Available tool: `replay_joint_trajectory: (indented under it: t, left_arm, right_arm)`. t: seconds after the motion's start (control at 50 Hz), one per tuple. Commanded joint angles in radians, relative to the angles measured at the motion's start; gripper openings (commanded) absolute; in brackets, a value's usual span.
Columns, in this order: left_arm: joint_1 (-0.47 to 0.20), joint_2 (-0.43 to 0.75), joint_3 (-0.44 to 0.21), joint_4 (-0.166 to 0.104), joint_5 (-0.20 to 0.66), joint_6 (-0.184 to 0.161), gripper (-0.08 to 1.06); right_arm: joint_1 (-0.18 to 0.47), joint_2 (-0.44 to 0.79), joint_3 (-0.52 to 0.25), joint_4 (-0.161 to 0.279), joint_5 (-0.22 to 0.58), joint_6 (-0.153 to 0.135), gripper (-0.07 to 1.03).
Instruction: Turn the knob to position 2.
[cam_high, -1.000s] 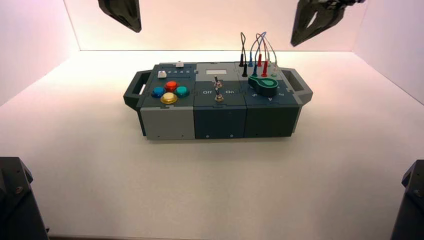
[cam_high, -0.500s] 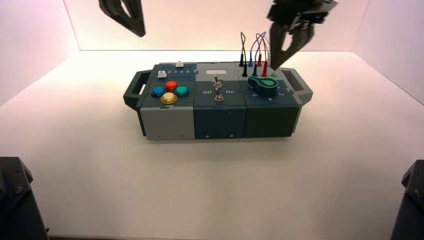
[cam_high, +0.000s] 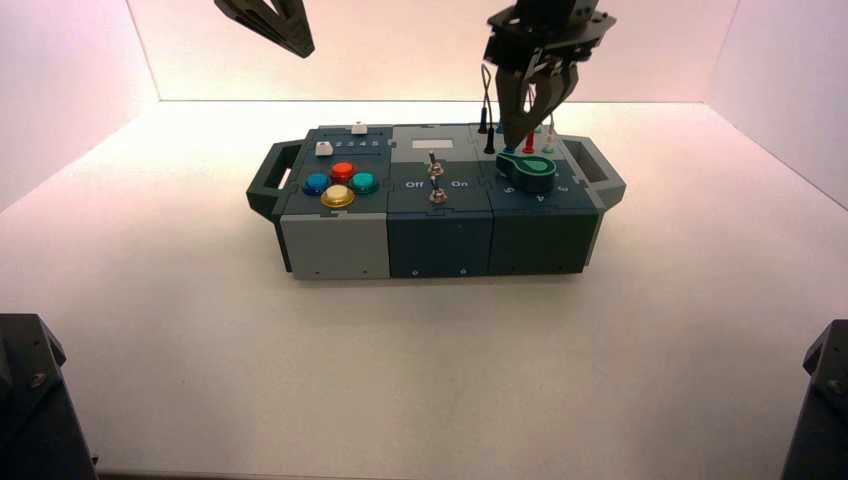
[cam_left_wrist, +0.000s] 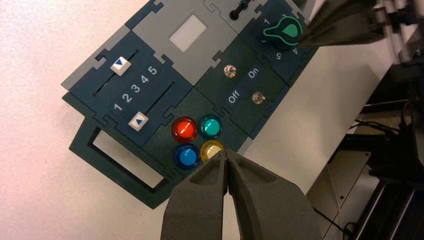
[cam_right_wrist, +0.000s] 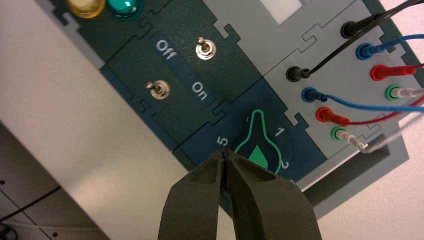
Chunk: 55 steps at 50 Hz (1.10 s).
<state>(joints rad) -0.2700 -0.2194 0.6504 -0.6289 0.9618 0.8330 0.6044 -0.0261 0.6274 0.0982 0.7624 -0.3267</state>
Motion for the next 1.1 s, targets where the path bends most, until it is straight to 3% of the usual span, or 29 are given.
replay_joint_trajectory:
  t: [0.02,0.12,0.42,1.1]
  left_arm:
    - [0.006,-0.023,-0.026,-0.008,0.002,0.009,-0.03]
    - [0.008,-0.023,-0.026,-0.008,0.002,0.009,-0.03]
    - [0.011,-0.025,-0.026,-0.008,0.005,0.011,-0.03]
    - [0.011,-0.025,-0.026,-0.009,0.006,0.009,-0.03]
  right_arm:
    - [0.006,0.011,-0.037,-0.003,-0.011,0.021,-0.02]
    - [0.006,0.029,-0.038,-0.005,-0.029,0.035,-0.02]
    - [0.006,0.097,-0.049,-0.031,-0.055,0.025,-0.02]
    - [0.002,0.155,-0.109,-0.092,-0.071,0.031,-0.02]
